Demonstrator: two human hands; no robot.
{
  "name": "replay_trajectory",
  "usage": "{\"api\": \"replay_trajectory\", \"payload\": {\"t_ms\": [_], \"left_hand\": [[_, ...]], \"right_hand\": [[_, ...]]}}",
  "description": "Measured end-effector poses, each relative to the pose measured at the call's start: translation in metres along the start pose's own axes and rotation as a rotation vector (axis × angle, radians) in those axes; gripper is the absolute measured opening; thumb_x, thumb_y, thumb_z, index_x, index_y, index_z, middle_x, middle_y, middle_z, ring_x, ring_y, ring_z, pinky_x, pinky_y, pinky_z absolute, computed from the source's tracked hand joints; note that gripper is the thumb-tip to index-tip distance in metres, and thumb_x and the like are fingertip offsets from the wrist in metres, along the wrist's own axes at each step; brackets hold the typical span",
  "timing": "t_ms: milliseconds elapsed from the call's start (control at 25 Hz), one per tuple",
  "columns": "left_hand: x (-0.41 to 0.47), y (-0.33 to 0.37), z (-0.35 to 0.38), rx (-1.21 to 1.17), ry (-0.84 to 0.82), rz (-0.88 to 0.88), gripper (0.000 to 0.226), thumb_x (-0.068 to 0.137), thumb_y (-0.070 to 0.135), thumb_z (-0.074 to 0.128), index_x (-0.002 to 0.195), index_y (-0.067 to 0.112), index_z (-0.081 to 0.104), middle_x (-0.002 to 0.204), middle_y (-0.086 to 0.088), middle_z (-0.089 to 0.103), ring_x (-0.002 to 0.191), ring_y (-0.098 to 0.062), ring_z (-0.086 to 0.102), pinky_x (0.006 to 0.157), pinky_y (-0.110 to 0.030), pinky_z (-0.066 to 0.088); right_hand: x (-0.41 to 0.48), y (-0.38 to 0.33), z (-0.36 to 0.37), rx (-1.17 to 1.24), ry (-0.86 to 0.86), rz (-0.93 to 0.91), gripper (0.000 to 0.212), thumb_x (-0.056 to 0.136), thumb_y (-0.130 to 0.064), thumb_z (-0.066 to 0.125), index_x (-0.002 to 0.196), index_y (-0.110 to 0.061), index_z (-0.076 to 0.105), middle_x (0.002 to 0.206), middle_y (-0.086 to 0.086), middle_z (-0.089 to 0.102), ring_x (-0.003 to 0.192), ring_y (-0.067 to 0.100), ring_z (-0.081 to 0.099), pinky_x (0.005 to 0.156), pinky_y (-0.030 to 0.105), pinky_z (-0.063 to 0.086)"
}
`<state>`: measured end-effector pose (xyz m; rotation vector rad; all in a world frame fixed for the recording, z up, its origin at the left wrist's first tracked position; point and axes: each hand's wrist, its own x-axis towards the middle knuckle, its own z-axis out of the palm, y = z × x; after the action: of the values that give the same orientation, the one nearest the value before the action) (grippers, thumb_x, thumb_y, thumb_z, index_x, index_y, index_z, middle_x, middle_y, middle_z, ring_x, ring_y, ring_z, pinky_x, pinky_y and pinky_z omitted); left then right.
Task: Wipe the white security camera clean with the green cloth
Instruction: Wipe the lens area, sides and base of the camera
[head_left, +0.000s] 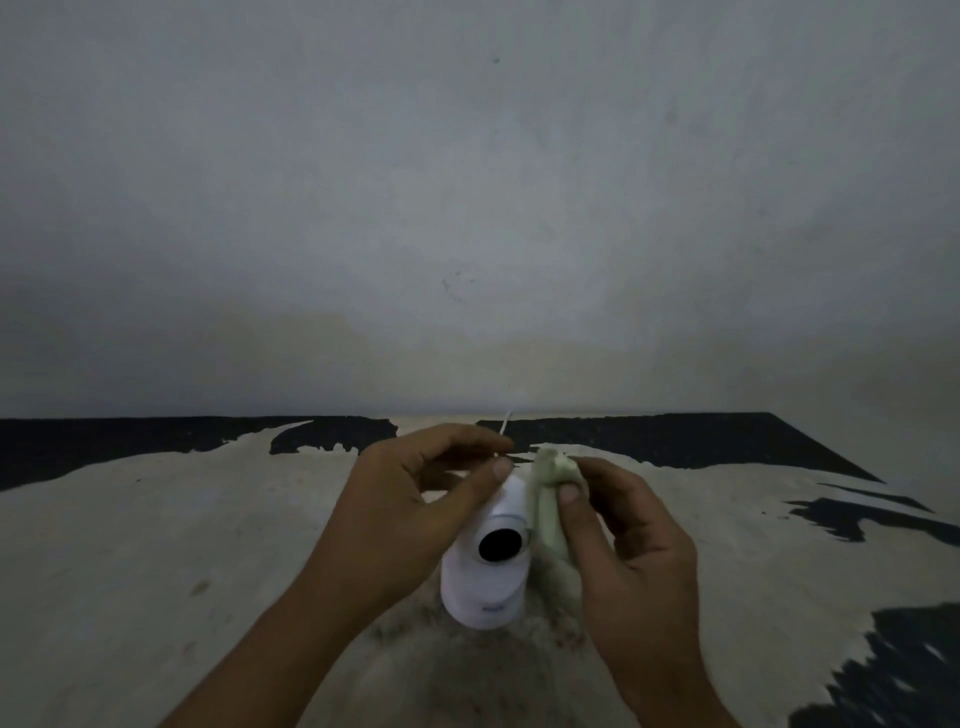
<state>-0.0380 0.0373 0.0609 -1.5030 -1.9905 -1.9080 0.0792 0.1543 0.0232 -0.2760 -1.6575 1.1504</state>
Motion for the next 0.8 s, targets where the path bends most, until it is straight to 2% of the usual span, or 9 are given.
{"api": "replay_trajectory", "payload": {"t_ms": [120,200,280,360,440,600,680,800], "left_hand": [[-0.007,-0.021,-0.005,0.112,0.122,0.018,0.024,0.078,0.035,0.061,0.101,0.029,0.065,0.102,0.020,0.066,0.093,-0.001,0.062,0.072,-0.008,0.049],[-0.014,-0.035,-0.002,0.137,0.079,-0.035,0.037,0.077,0.048,0.062,0.110,0.034,0.056,0.108,0.023,0.061,0.100,0.002,0.058,0.076,-0.011,0.051],[-0.019,-0.043,0.002,0.119,0.005,-0.075,0.048,0.072,0.053,0.065,0.116,0.039,0.050,0.113,0.027,0.058,0.104,0.005,0.055,0.077,-0.012,0.051],[-0.019,-0.046,0.002,0.079,-0.050,-0.081,0.049,0.070,0.051,0.068,0.115,0.040,0.051,0.115,0.028,0.057,0.105,0.005,0.056,0.077,-0.009,0.049],[-0.017,-0.047,0.001,0.075,-0.069,-0.074,0.046,0.070,0.050,0.068,0.112,0.039,0.055,0.114,0.028,0.058,0.105,0.003,0.057,0.077,-0.008,0.049],[-0.018,-0.049,0.001,0.009,-0.051,-0.077,0.043,0.069,0.042,0.069,0.110,0.034,0.059,0.109,0.021,0.064,0.102,0.000,0.060,0.078,-0.015,0.053],[-0.017,-0.049,0.000,-0.015,-0.053,-0.067,0.041,0.069,0.038,0.072,0.109,0.033,0.060,0.108,0.021,0.065,0.101,0.000,0.061,0.077,-0.016,0.054],[-0.015,-0.049,-0.001,-0.038,-0.051,-0.063,0.040,0.068,0.035,0.073,0.107,0.032,0.062,0.107,0.020,0.065,0.099,-0.002,0.062,0.075,-0.016,0.054]], "right_hand": [[0.005,0.009,-0.006,-0.164,0.039,-0.104,0.015,0.089,-0.019,0.061,0.101,-0.026,0.066,0.097,-0.014,0.070,0.097,0.003,0.063,0.081,0.016,0.052],[0.003,0.015,-0.005,-0.342,-0.063,-0.270,0.018,0.092,-0.019,0.056,0.107,-0.018,0.065,0.104,-0.006,0.065,0.100,0.004,0.060,0.081,0.019,0.051],[0.002,0.024,-0.003,-0.455,-0.190,-0.383,0.027,0.093,-0.025,0.049,0.113,-0.014,0.063,0.111,0.001,0.061,0.104,0.005,0.057,0.083,0.025,0.053],[0.005,0.029,-0.002,-0.552,-0.273,-0.471,0.035,0.096,-0.038,0.041,0.118,-0.017,0.059,0.117,0.006,0.062,0.109,0.012,0.055,0.090,0.034,0.052],[0.012,0.030,-0.001,-0.599,-0.335,-0.540,0.040,0.097,-0.043,0.035,0.119,-0.018,0.056,0.118,0.006,0.063,0.111,0.013,0.053,0.092,0.036,0.050],[0.038,0.026,0.003,-0.525,-0.470,-0.494,0.039,0.097,-0.039,0.036,0.114,-0.018,0.064,0.114,0.000,0.063,0.105,0.016,0.054,0.087,0.030,0.048],[0.057,0.027,0.003,-0.481,-0.590,-0.430,0.030,0.094,-0.022,0.043,0.112,-0.021,0.066,0.112,-0.006,0.062,0.104,0.011,0.055,0.087,0.027,0.047],[0.084,0.027,0.002,-0.568,-0.807,-0.354,0.032,0.092,-0.006,0.047,0.113,-0.021,0.066,0.111,-0.005,0.063,0.101,0.007,0.056,0.086,0.019,0.045]]}}
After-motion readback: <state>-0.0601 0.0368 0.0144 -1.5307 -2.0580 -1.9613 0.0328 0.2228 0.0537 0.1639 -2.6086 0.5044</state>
